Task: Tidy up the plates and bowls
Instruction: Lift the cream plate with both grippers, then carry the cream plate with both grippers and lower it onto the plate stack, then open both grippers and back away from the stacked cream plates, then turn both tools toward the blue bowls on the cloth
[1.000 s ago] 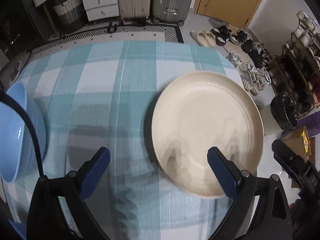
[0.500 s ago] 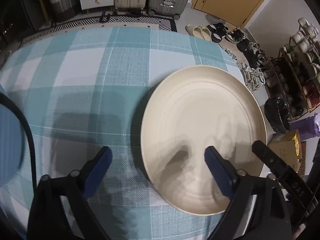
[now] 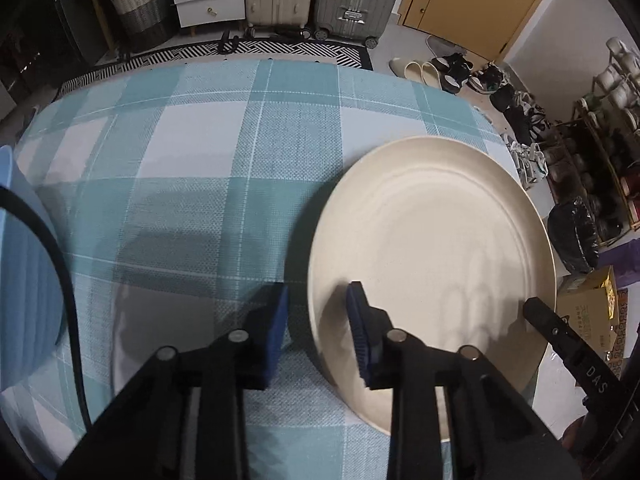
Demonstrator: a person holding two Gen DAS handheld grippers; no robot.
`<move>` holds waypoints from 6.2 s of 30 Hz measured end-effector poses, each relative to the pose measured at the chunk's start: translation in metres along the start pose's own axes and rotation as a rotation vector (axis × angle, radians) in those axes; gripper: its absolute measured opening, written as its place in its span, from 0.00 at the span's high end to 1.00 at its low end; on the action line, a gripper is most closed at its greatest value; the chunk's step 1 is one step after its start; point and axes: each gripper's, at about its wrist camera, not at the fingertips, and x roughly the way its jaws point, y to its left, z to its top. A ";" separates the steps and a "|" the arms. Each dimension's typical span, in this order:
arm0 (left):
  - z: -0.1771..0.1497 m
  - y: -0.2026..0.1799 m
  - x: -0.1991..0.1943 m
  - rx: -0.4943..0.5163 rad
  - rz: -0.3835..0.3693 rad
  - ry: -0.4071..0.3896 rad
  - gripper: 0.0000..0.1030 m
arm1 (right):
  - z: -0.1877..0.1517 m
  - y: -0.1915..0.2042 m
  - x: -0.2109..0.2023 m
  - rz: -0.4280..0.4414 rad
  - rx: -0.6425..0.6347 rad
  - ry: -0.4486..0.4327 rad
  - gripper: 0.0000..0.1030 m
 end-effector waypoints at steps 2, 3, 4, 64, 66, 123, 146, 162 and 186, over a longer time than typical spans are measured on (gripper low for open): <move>-0.001 0.004 0.000 -0.004 -0.013 0.008 0.80 | -0.002 0.000 0.000 0.004 -0.008 0.007 0.91; -0.002 0.006 0.000 -0.010 -0.019 0.017 0.82 | -0.003 0.001 -0.001 0.002 -0.015 0.013 0.91; -0.003 0.008 -0.001 -0.012 -0.024 0.022 0.82 | -0.006 0.003 -0.001 0.002 -0.019 0.022 0.91; -0.216 0.046 -0.175 0.065 -0.038 -0.054 0.85 | -0.240 0.034 -0.210 0.028 -0.077 0.020 0.91; -0.225 0.046 -0.174 0.073 -0.040 -0.043 0.85 | -0.249 0.031 -0.206 0.026 -0.070 0.035 0.91; -0.285 0.055 -0.138 0.101 -0.065 0.086 0.82 | -0.324 0.028 -0.174 -0.244 -0.243 0.106 0.81; -0.294 0.051 -0.156 0.132 -0.062 0.005 0.51 | -0.336 0.030 -0.207 -0.207 -0.193 -0.089 0.53; -0.306 0.051 -0.200 0.228 -0.067 -0.176 0.43 | -0.361 0.050 -0.252 -0.076 -0.169 -0.304 0.23; -0.322 0.108 -0.260 0.212 -0.075 -0.541 0.03 | -0.393 0.091 -0.254 0.038 -0.194 -0.444 0.02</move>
